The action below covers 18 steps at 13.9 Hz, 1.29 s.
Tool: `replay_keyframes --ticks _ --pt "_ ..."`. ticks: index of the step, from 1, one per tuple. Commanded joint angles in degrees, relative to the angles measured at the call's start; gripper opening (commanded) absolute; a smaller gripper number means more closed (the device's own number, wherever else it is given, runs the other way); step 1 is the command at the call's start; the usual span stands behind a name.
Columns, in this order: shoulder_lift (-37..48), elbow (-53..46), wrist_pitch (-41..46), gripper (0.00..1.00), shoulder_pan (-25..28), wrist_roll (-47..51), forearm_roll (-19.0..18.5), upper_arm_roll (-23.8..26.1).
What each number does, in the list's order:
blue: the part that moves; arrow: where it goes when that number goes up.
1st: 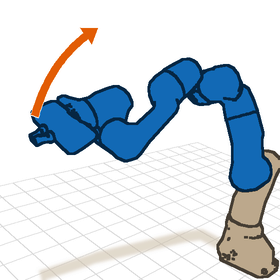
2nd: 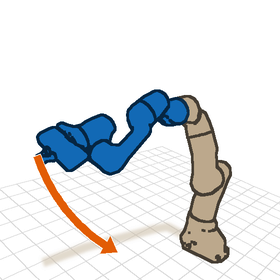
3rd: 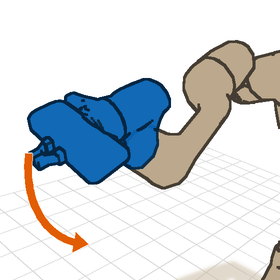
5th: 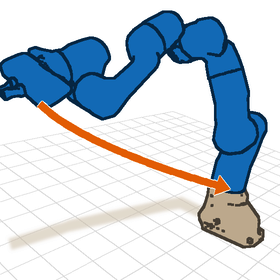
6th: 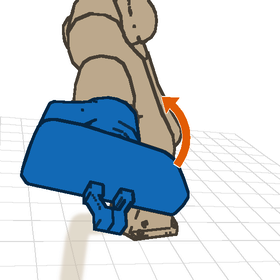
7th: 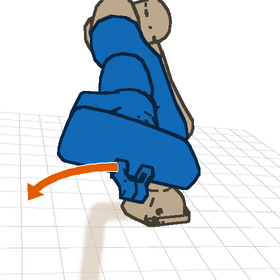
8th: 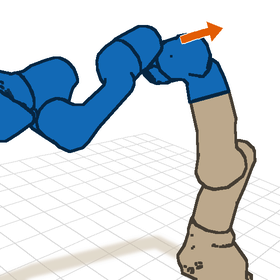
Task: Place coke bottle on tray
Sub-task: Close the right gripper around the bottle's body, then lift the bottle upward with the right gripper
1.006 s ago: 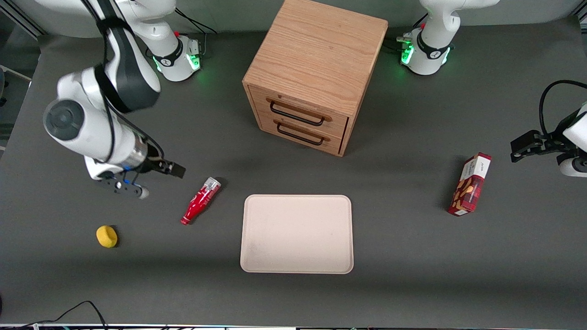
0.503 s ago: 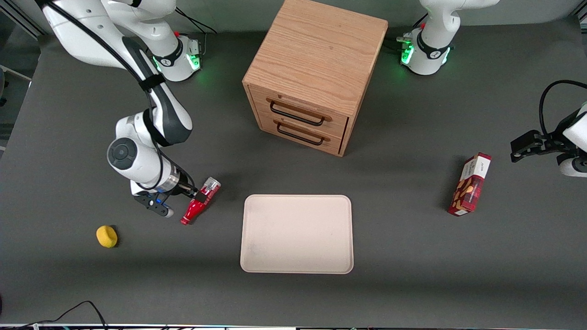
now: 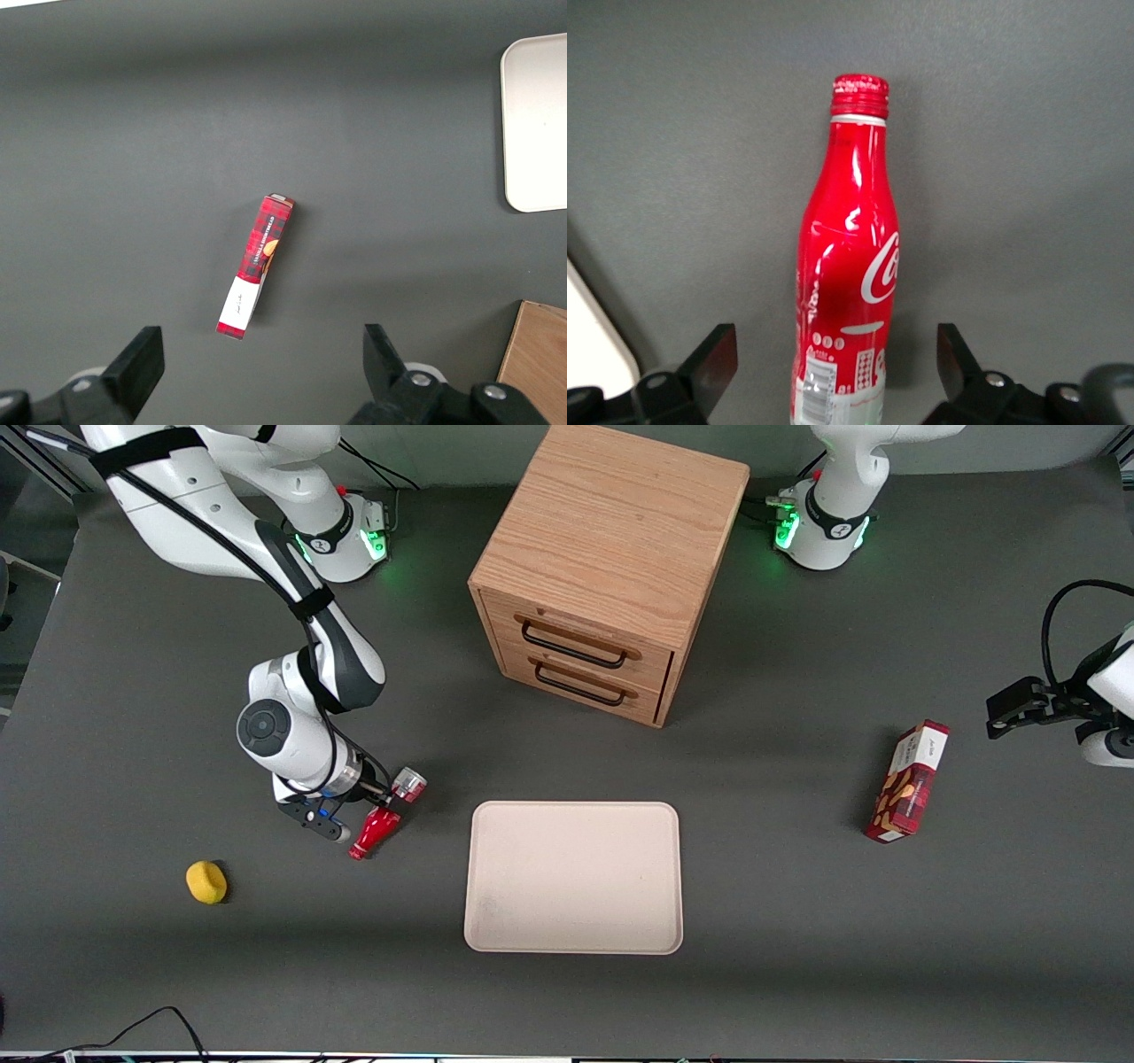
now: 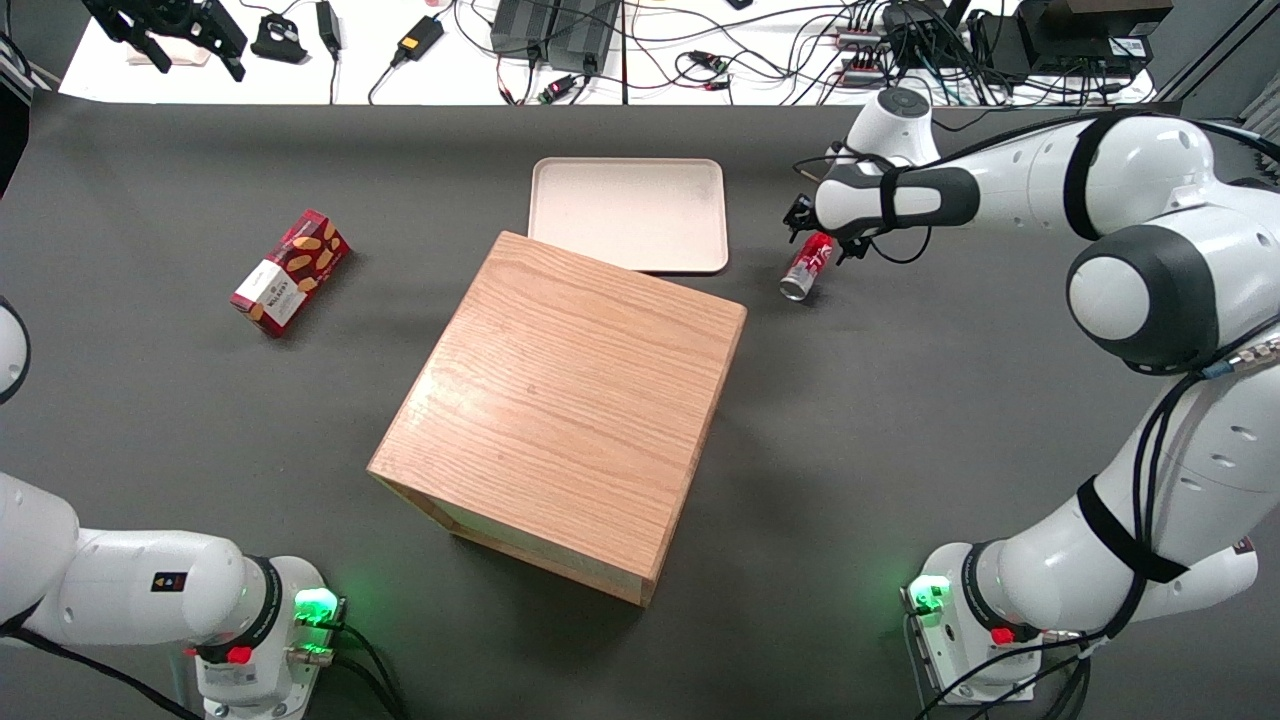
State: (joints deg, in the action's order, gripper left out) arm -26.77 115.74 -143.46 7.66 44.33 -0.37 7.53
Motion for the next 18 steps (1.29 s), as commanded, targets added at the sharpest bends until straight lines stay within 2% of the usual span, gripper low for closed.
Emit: replay_keyframes --ticks 1,4,5,6,7,8,9,15,18 --pt "-1.9 0.1 -3.2 1.00 -0.4 2.0 -1.7 0.4" --pt "-2.9 0.1 -3.7 0.99 -0.4 2.1 -3.0 0.4" --pt "-3.2 0.1 -3.8 0.92 -0.4 2.9 -3.4 0.3" --pt "-3.3 0.1 -4.1 0.77 -0.4 4.4 -4.4 0.3" --pt "-3.4 0.1 -4.2 0.48 -0.4 5.6 -6.0 0.4" --pt "-3.5 0.1 -4.2 0.03 -0.4 7.2 -8.0 0.4" --pt "-3.4 0.1 -4.1 0.00 -0.4 7.3 -8.5 0.4" --pt "-2.5 0.1 -3.6 0.00 -0.6 7.3 -8.6 0.4" --pt "0.9 -0.6 3.1 0.00 -1.0 6.8 -8.5 0.6"
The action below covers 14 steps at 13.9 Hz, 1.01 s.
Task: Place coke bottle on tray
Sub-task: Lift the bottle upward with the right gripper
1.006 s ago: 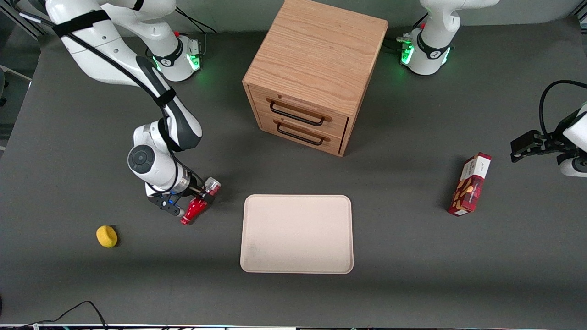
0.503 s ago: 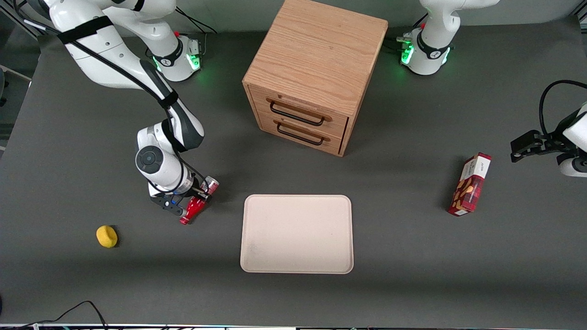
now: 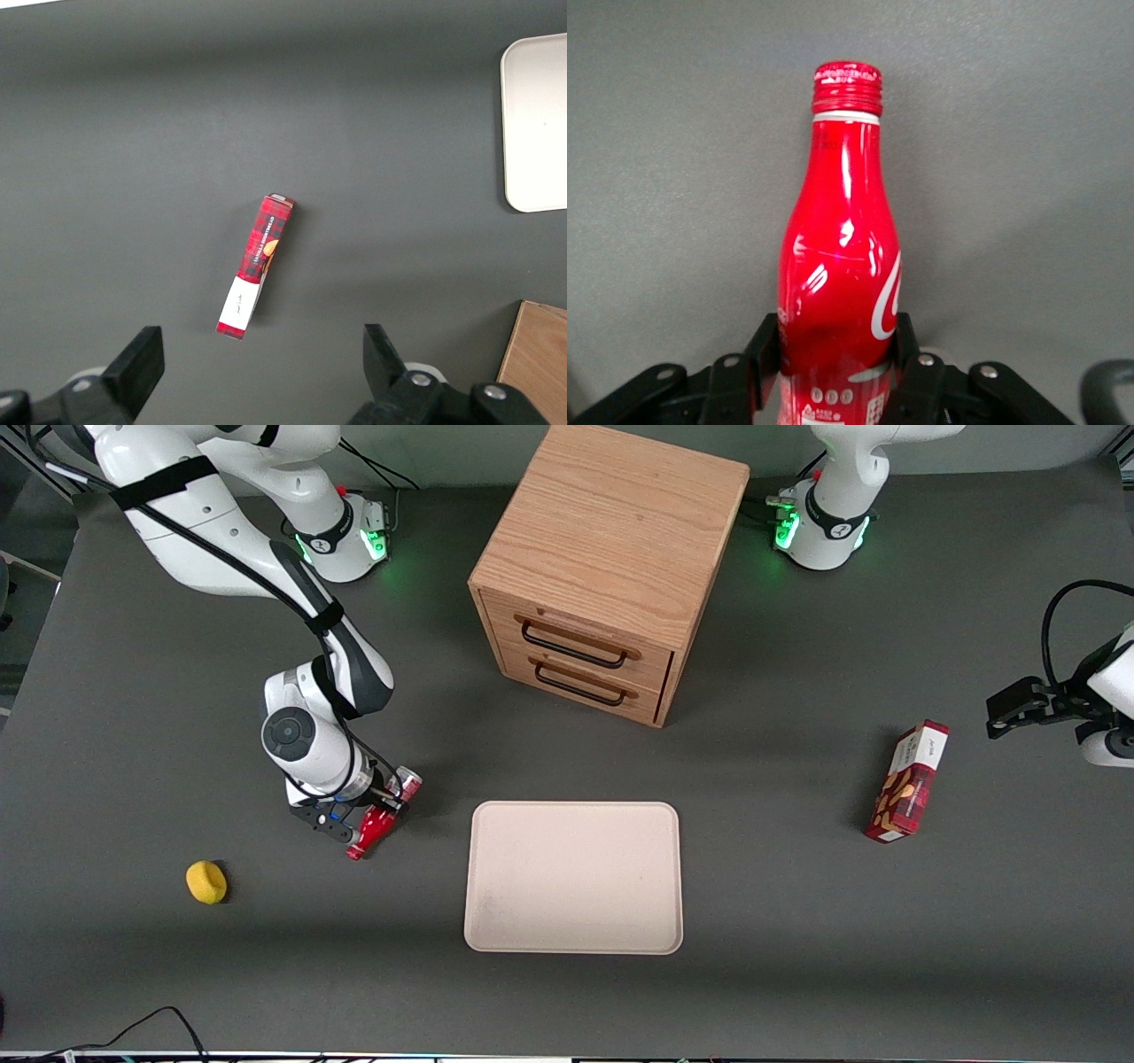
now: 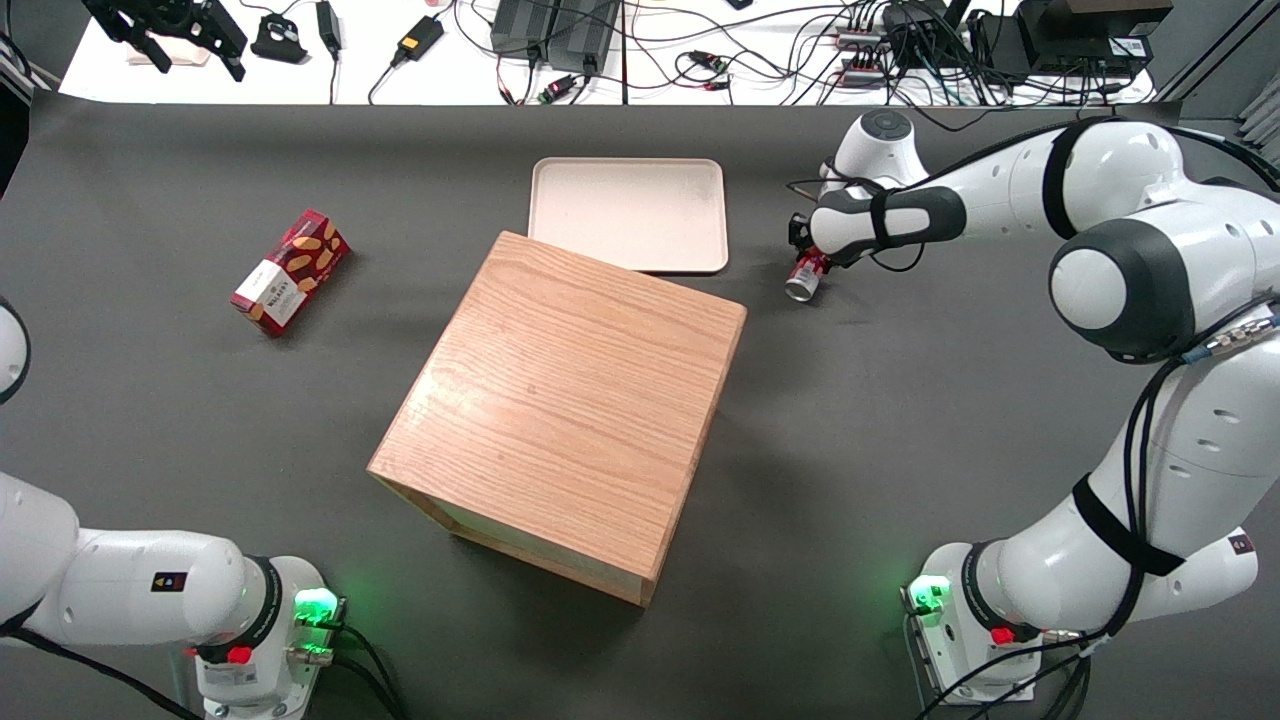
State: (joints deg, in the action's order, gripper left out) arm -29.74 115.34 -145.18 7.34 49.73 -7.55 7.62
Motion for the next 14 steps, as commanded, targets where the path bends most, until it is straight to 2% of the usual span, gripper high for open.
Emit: replay_keyframes --ticks 1,4,7,9,10,12,14 --pt "6.2 -0.3 7.8 0.00 -0.7 1.2 -1.2 0.6" --pt "13.6 -0.9 18.0 0.00 -0.8 0.1 -0.2 2.3" --pt "20.4 -6.4 32.1 0.00 -0.8 -6.2 6.3 2.5" --pt "24.7 -9.9 40.5 0.00 -0.9 -10.8 6.9 2.3" --pt "25.6 -12.7 44.8 0.00 -1.4 -12.5 7.2 2.3" --pt "25.3 -21.3 54.8 0.00 -1.8 -16.8 10.3 1.9" --pt "24.8 -26.8 60.5 0.00 -2.2 -17.9 10.6 1.9"
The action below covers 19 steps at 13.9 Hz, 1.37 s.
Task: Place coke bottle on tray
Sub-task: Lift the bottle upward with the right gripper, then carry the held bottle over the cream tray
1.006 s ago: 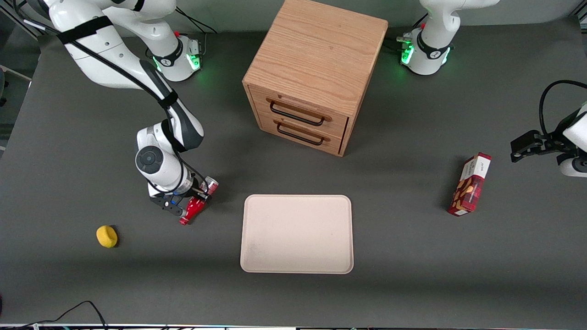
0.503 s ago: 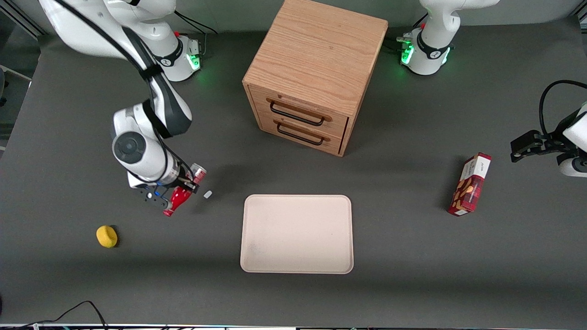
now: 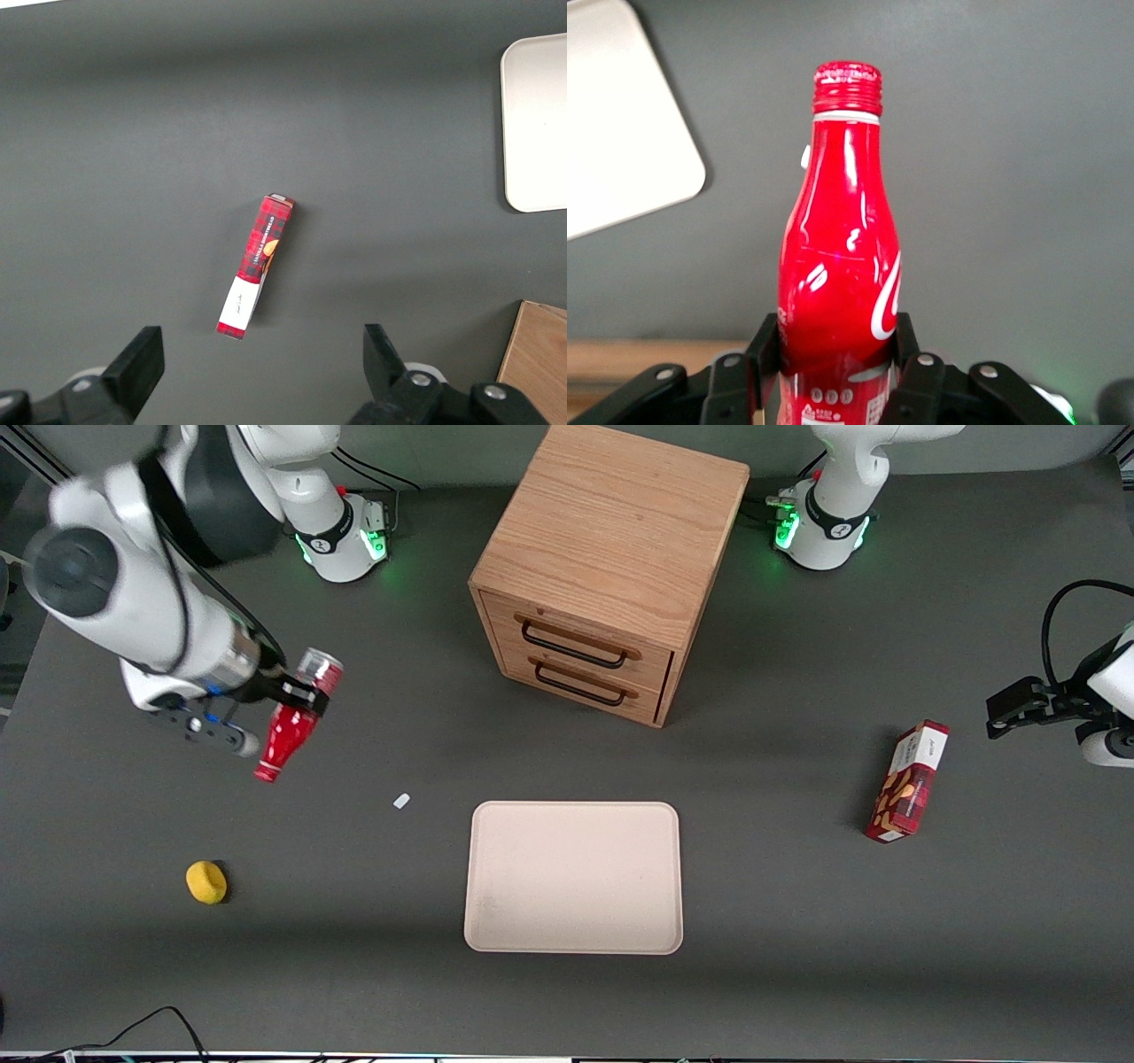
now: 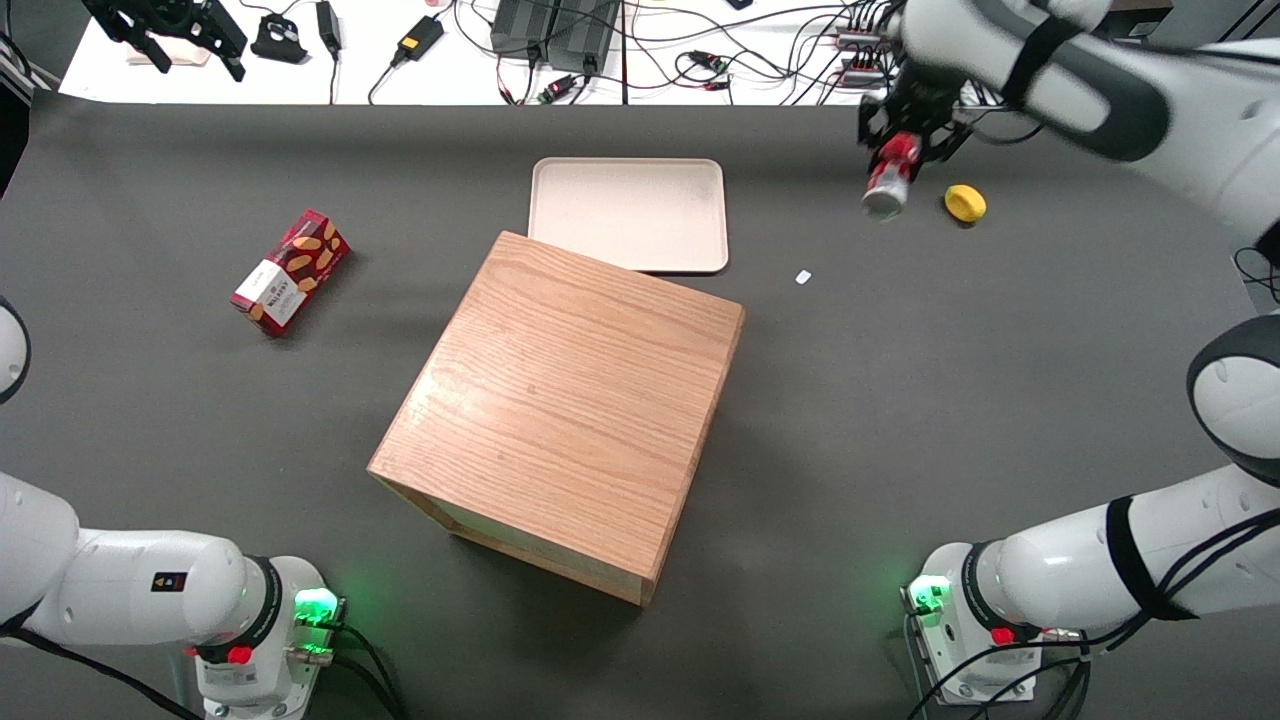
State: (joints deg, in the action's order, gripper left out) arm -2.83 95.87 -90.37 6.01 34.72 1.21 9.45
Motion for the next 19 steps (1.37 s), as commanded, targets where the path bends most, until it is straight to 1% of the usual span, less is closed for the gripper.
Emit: replay_keyframes --ticks 1,3,5,7,9,10,11,12,14,16,17,18,19 --pt "-2.3 -8.0 6.0 0.00 -0.9 -3.2 1.9 0.0" --pt "-4.3 -9.6 5.9 0.00 -0.3 -3.3 1.6 0.1" --pt "-11.5 -15.9 6.0 0.00 0.7 -3.9 1.0 1.1" --pt "-18.9 -21.4 5.6 0.00 4.5 -4.0 -2.7 2.5" --pt "-26.7 -28.1 4.3 0.00 7.0 -4.0 -3.1 2.8" --pt "-29.2 -29.3 2.6 0.00 8.6 -3.2 -3.5 3.0" --pt "-30.8 -29.4 0.5 0.00 10.9 -3.2 -3.8 2.3" --pt "-32.5 -29.3 -2.7 0.00 12.1 -2.8 -4.2 2.0" --pt "-36.2 -29.3 -7.9 0.00 12.4 -1.8 -5.5 2.0" --pt "-39.3 -29.2 -12.0 0.00 13.8 -1.6 -5.9 1.9" --pt "-40.7 -29.2 -13.9 0.00 15.1 -0.1 -7.0 1.7" --pt "-41.7 -29.2 -16.0 0.00 15.3 1.7 -9.0 1.7" --pt "-43.3 -29.6 -17.6 0.00 15.3 1.8 -9.6 1.9"
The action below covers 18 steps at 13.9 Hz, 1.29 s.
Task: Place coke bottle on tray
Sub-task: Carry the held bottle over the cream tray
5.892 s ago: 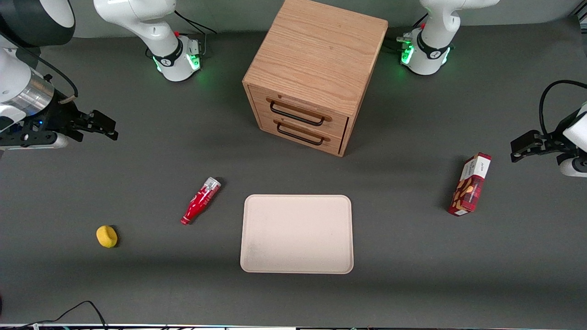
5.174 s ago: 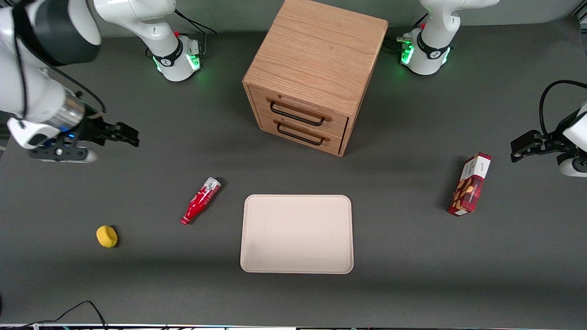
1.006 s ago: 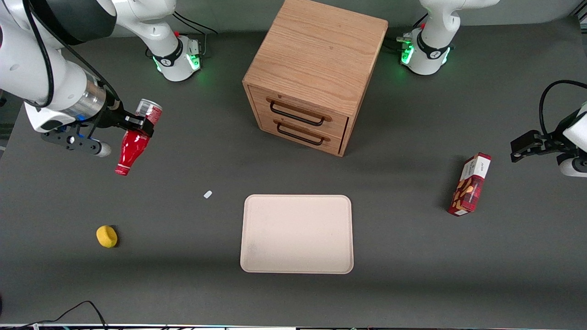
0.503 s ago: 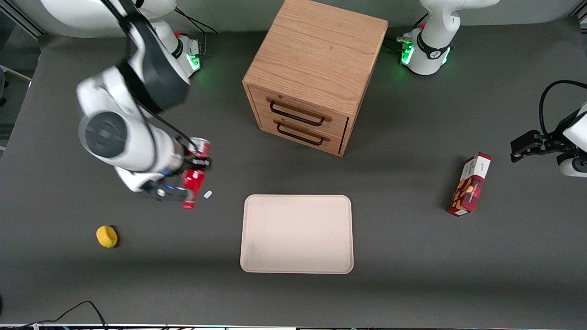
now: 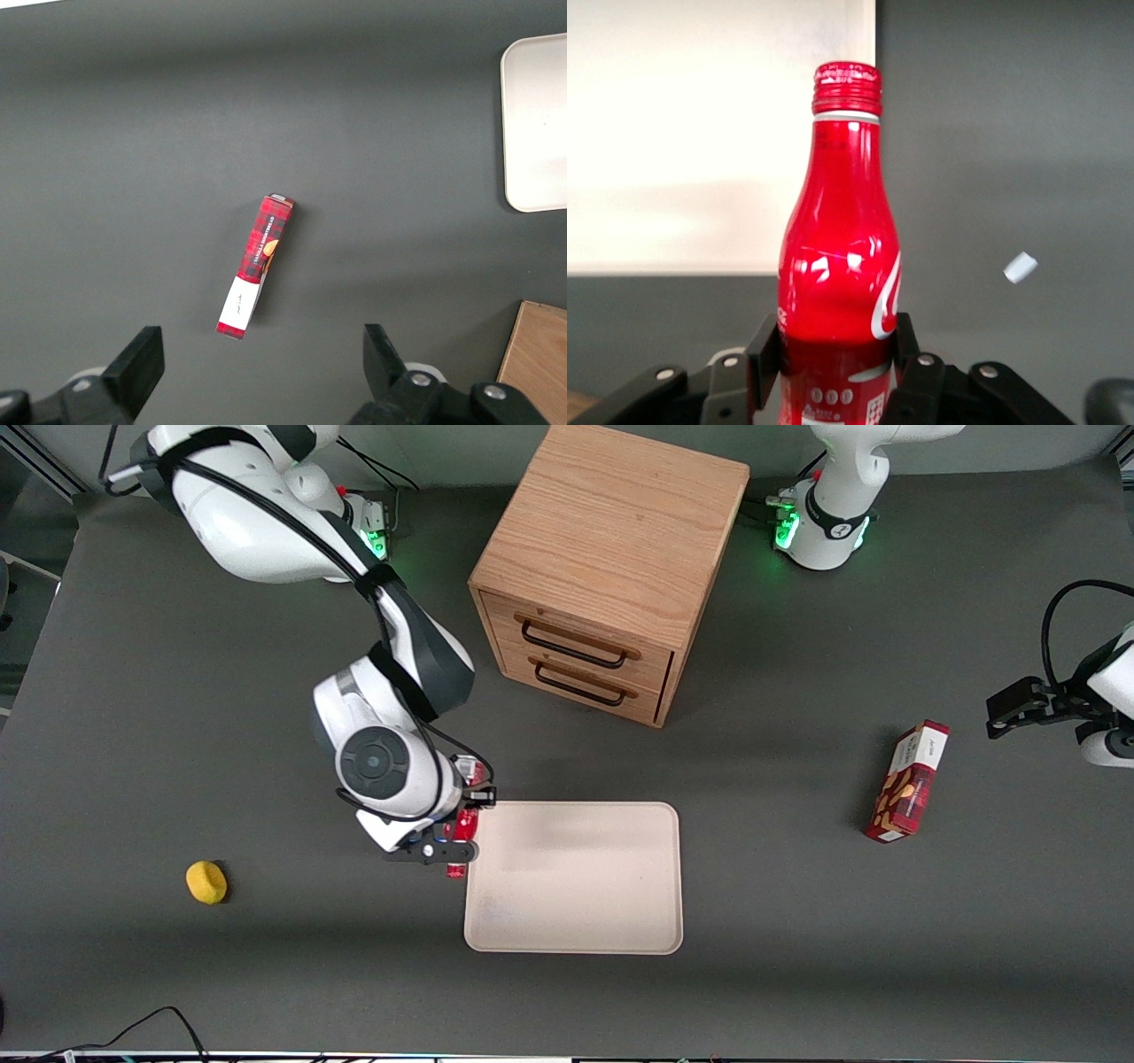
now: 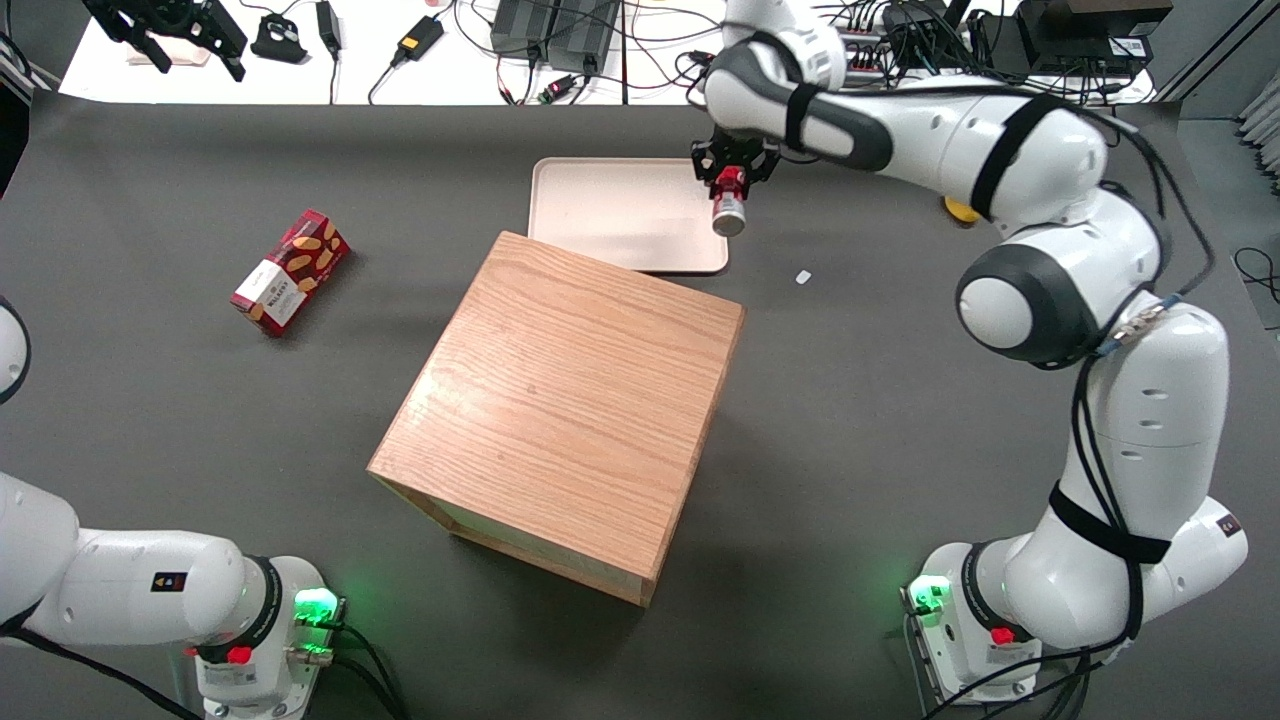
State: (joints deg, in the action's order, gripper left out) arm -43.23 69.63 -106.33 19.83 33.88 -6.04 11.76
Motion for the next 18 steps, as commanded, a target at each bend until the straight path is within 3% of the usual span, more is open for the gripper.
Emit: replay_keyframes --ticks 1,12,18 --pt "-4.1 -3.6 -4.0 0.00 1.5 2.6 -2.4 -0.6" --pt "-8.7 -3.4 -12.1 0.00 2.3 2.3 -2.7 -1.6" --pt "-12.3 -3.8 -19.2 0.00 3.7 -0.7 -2.7 -4.5"
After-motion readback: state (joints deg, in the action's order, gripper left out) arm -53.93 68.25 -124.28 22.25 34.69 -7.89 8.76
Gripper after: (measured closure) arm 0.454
